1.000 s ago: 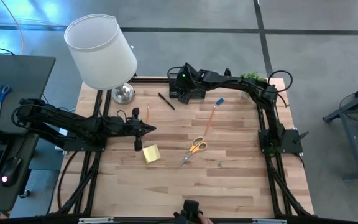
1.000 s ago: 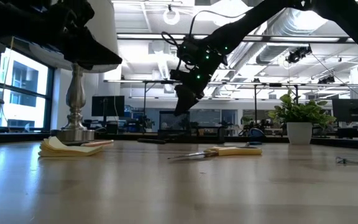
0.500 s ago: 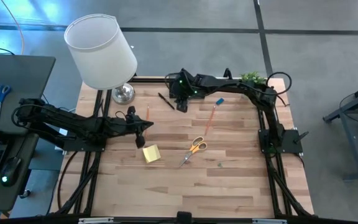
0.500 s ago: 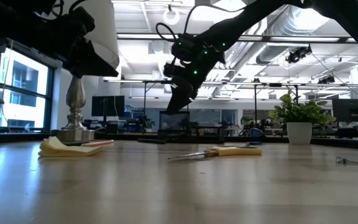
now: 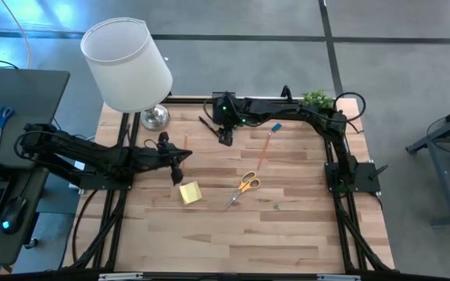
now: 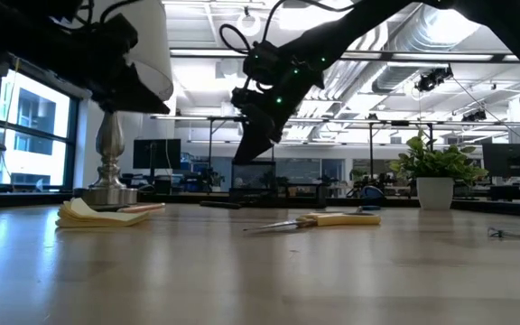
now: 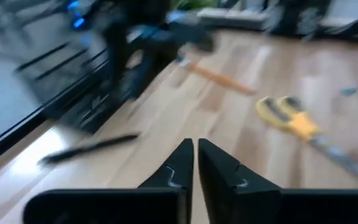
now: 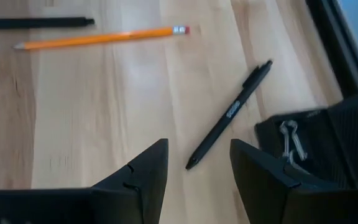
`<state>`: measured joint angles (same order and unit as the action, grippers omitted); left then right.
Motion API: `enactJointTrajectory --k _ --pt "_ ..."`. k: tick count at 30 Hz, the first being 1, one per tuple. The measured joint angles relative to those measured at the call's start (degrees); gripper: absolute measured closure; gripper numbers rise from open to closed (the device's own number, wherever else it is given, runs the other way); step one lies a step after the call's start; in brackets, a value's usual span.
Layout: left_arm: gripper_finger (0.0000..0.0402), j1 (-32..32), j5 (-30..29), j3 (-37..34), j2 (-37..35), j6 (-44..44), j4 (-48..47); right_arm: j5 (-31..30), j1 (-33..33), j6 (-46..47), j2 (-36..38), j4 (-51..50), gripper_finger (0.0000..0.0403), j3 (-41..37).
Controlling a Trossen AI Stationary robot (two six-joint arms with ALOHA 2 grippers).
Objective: Pick and place office supplies into organizer
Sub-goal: Put the bottom pen into the desk organizer
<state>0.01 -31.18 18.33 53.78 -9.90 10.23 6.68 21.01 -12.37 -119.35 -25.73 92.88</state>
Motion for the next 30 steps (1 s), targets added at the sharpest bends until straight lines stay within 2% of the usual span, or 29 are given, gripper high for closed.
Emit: enactJointTrajectory --k 5,9,12,19,25,30 --pt "0.0309 0.02 -5.19 3.61 -0.02 -8.79 -13.57 -2.0 -1.03 0.51 0.0 -1.9 0.0233 -0.02" --pt "0.0255 0.02 -4.73 3.77 -0.02 -13.58 -16.53 -4.23 -1.77 1.06 0.0 -2.11 0.0233 -0.02" --pt "0.0231 -0.02 -4.45 3.45 0.58 -18.12 -19.71 -4.73 -2.33 2.18 0.0 -4.54 0.0233 -0.02" --pt "0.0222 -0.01 -8.69 3.36 4.49 -28.18 -26.55 -4.85 -4.41 6.53 0.0 -9.87 0.0233 -0.02" --pt "0.0229 -0.02 -8.93 3.36 9.99 -29.39 -25.45 -10.46 -6.96 7.03 0.01 -11.62 0.0234 -0.02" --pt "0.0229 -0.02 -7.85 3.34 11.91 -29.53 -24.91 -14.65 -8.15 7.95 1.62 -13.5 0.0245 -0.02"
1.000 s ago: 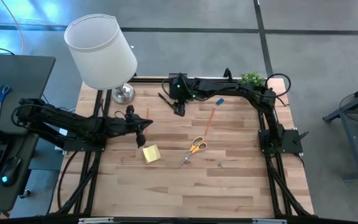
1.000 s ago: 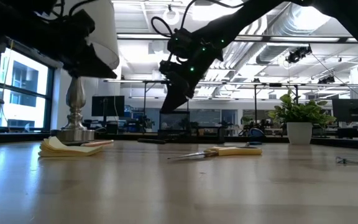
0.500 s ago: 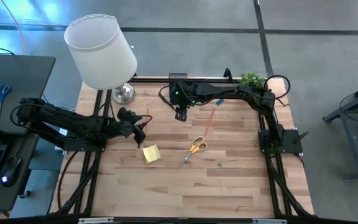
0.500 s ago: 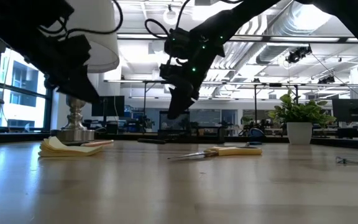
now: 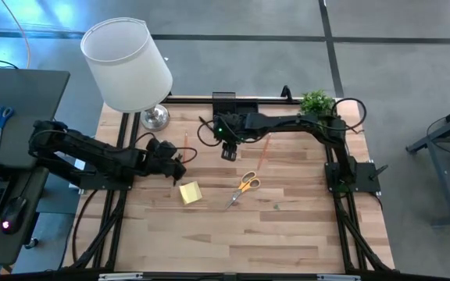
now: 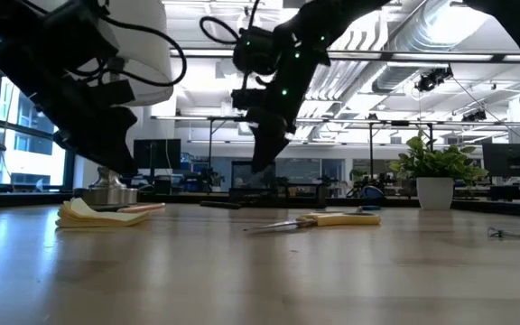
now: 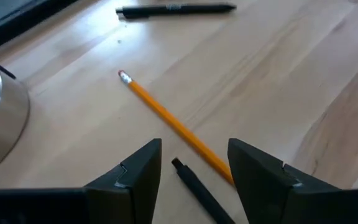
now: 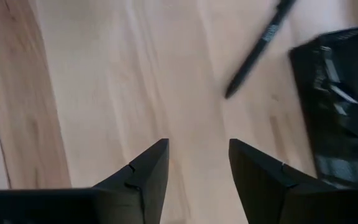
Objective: Pick and place office supplies into organizer
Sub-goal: Put the bottom pen into the desk organizer
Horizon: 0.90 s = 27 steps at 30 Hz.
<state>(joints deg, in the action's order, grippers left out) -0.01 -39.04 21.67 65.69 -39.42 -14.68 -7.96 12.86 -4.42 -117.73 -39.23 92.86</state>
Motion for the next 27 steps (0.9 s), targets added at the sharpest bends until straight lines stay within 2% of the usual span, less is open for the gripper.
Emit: enactJointTrajectory --k 6,14,27 --pt "0.023 -0.85 0.94 0.0 0.14 -0.97 -0.59 -4.09 -1.23 1.68 2.61 -4.43 0.0272 0.0" --pt "0.023 -6.49 -4.49 0.0 0.15 -4.38 -2.92 -8.08 -3.02 2.99 2.92 -7.91 0.0291 0.0" --pt "0.0229 -7.54 -4.07 0.0 0.15 -6.08 -3.99 -9.64 -4.32 4.45 7.74 -11.09 0.0329 -0.01"
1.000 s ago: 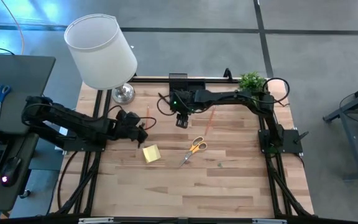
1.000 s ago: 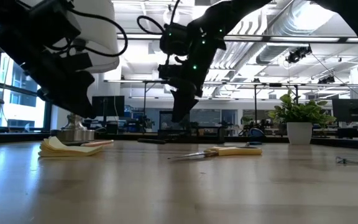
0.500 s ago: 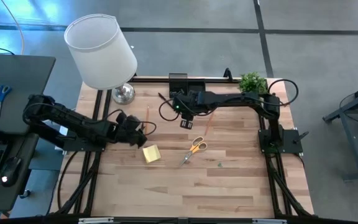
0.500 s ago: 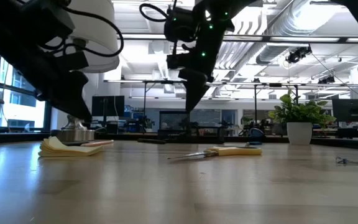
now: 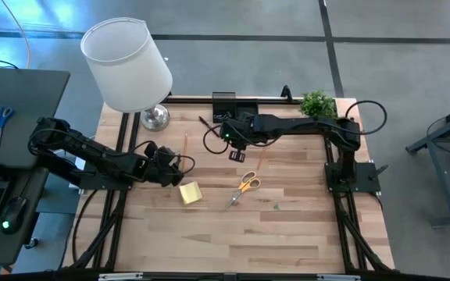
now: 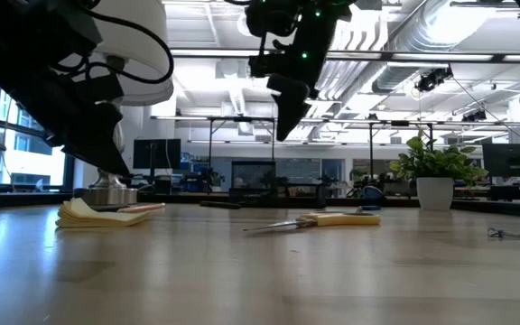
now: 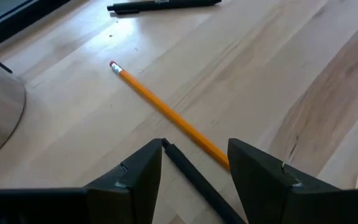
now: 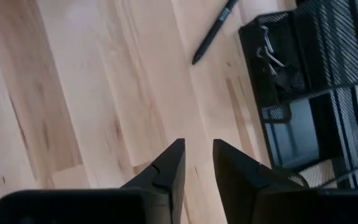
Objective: Pick and place office supplies into organizer
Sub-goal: Put the bottom pen into the desk organizer
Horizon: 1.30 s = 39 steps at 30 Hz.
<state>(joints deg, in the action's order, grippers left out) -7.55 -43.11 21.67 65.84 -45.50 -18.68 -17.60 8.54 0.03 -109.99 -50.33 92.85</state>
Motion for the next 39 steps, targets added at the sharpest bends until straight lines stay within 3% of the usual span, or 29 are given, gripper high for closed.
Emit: enactJointTrajectory --k 3,8,16,21,31,39 --pt "0.0229 0.0 0.01 0.0 0.0 -0.28 0.02 -0.25 0.02 0.11 1.41 1.47 0.0332 -3.29" --pt "0.0229 0.0 0.01 0.0 0.0 -0.32 0.15 0.39 0.41 2.39 7.88 8.97 0.0332 -15.17" --pt "0.0229 0.0 0.01 0.0 0.0 -0.26 1.47 3.23 0.44 2.72 24.19 32.38 0.0332 -35.45" --pt "0.0229 0.02 0.65 0.0 0.0 0.05 2.36 6.27 0.39 2.6 30.43 43.16 0.0332 -44.34" --pt "0.0229 0.02 0.62 0.0 0.0 0.07 2.64 5.58 0.55 2.93 32.42 57.45 0.0332 -53.74" --pt "0.0229 0.02 5.52 0.0 0.0 0.03 2.83 6.55 0.44 3.15 32.36 58.58 0.0332 -54.57"
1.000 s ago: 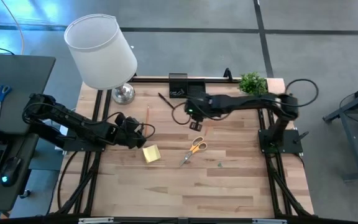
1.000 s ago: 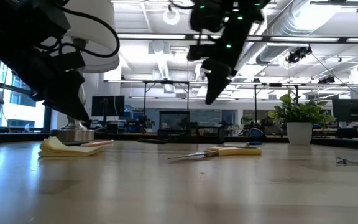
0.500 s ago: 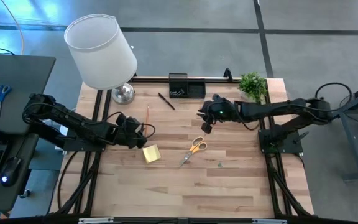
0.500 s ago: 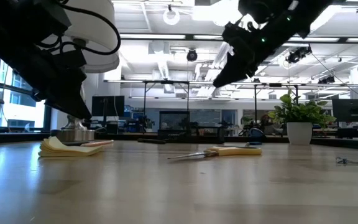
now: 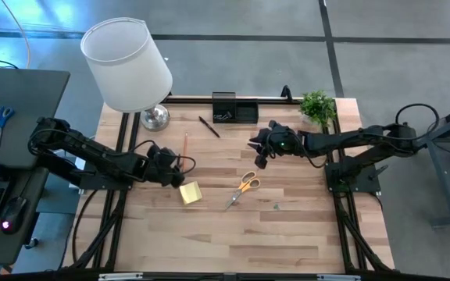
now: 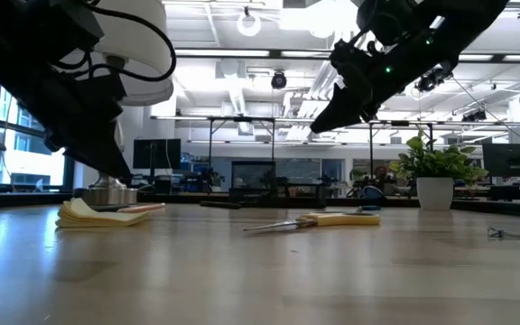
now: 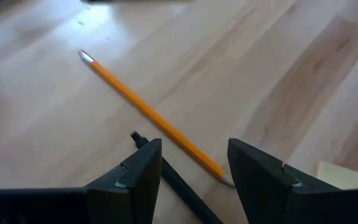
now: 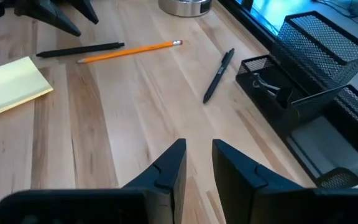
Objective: Pick and place office supplies into organizer
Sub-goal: Put the bottom pen into the desk organizer
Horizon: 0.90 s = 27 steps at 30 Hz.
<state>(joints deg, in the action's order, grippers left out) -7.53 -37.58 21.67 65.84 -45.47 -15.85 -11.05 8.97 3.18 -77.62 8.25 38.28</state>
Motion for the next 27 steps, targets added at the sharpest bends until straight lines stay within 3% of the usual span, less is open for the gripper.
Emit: enactJointTrajectory --k 15,27 --pt "0.0229 0.0 -1.19 0.0 0.62 -6.91 -0.82 -0.11 0.13 -1.89 0.0 0.19 0.0331 0.0" --pt "0.0229 -0.1 0.37 0.0 13.3 -19.82 -1.05 -0.86 1.3 -12.15 -0.04 9.26 0.0332 0.04"
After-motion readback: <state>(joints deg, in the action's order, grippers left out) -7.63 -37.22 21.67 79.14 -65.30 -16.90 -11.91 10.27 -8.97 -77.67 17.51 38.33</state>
